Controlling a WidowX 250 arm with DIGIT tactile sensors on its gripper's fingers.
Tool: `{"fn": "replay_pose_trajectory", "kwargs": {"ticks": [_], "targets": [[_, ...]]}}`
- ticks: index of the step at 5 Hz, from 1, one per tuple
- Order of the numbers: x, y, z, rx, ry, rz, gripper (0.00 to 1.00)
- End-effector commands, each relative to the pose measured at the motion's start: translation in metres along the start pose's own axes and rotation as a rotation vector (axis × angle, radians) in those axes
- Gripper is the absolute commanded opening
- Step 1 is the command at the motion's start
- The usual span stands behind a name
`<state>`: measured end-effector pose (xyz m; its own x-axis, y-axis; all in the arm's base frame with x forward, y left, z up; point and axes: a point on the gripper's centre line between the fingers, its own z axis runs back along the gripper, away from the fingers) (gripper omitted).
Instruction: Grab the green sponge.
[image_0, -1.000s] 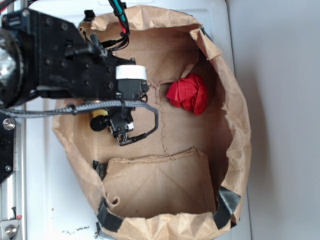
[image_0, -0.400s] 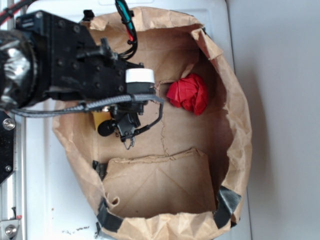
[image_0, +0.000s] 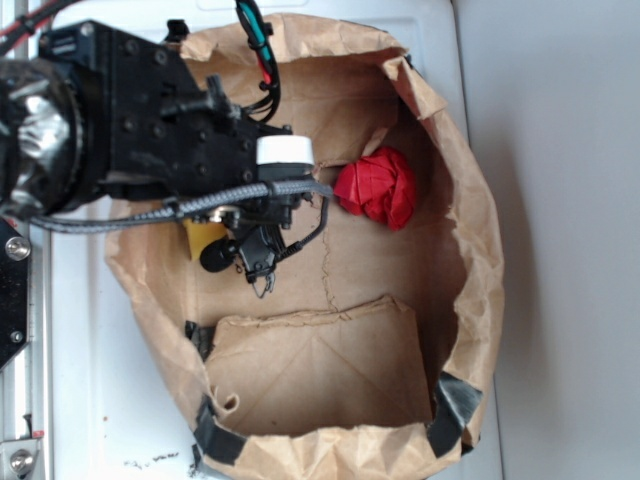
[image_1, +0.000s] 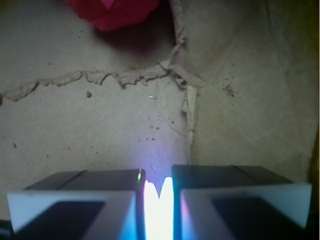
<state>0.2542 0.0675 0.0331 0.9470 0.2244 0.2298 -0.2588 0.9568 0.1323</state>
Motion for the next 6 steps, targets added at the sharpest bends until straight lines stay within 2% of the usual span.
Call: {"fn": "replay_pose_trajectory", "kwargs": {"ticks": [1,4,5,6], "targets": [[0.024,0.000,0.030,-0.046,-0.018,0.024,0.00],[0.041,0.005,0.072,-0.123,0.083,0.029,0.00],[0.044,0.006,0.079,-0.144,0.095,0.022,0.00],[0.044,0.003,0.090,-0.177,0.078,0.026,0.00]]}}
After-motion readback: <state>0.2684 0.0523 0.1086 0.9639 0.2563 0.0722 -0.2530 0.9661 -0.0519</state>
